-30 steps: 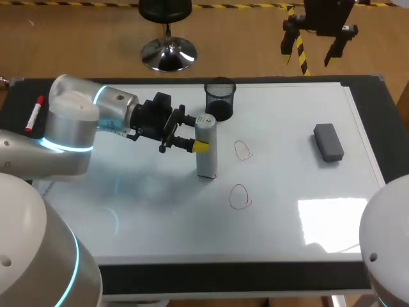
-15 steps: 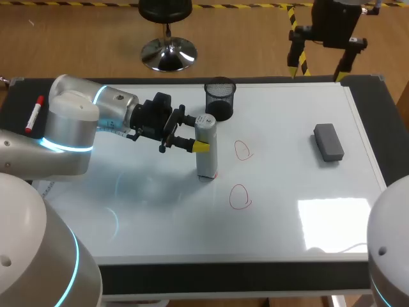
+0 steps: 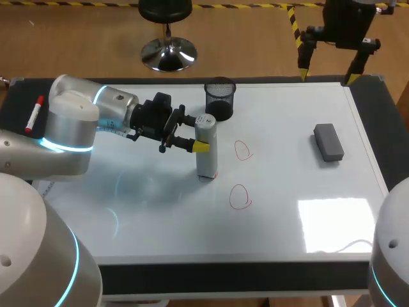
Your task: Pick up the inspection probe, press it on each red-marked spot on the whiteboard one by one, put down the probe, pick up the eraser, and wipe off all the red marks.
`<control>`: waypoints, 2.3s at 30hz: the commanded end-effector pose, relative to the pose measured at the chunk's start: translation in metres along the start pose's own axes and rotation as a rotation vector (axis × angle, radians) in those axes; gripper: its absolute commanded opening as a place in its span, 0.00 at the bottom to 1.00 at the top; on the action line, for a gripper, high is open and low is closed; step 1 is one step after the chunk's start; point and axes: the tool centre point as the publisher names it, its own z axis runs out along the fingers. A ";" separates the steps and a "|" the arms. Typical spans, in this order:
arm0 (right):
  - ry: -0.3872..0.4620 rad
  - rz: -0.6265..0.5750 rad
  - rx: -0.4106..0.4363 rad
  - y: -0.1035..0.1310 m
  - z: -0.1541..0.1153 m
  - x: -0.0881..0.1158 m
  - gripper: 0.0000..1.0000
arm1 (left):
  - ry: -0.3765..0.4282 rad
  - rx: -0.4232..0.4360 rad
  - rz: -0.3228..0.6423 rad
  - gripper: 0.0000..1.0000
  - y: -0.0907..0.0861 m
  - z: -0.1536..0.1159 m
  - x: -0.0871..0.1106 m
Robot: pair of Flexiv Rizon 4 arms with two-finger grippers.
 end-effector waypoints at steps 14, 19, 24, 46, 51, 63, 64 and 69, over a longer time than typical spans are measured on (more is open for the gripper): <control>0.005 -0.002 -0.004 -0.003 -0.001 -0.004 1.00 | 0.003 0.002 0.001 0.00 0.008 0.001 -0.002; 0.005 -0.002 -0.004 -0.003 -0.001 -0.004 1.00 | 0.003 0.002 0.001 0.00 0.008 0.001 -0.002; 0.005 -0.002 -0.004 -0.003 -0.001 -0.004 1.00 | 0.003 0.002 0.001 0.00 0.008 0.001 -0.002; 0.024 -0.015 0.019 -0.026 0.025 -0.017 1.00 | 0.003 0.002 0.001 0.00 0.008 0.001 -0.002; -0.001 -0.060 0.039 -0.031 0.039 -0.016 1.00 | 0.003 0.002 0.001 0.00 0.008 0.001 -0.002; -0.041 -0.100 0.032 -0.034 0.068 -0.026 1.00 | 0.003 0.002 0.001 0.00 0.008 0.001 -0.002; -0.042 -0.103 0.032 -0.034 0.071 -0.027 1.00 | 0.003 0.002 0.001 0.00 0.008 0.001 -0.002; -0.079 -0.066 -0.007 -0.032 0.086 -0.039 1.00 | 0.003 0.002 0.001 0.00 0.008 0.001 -0.002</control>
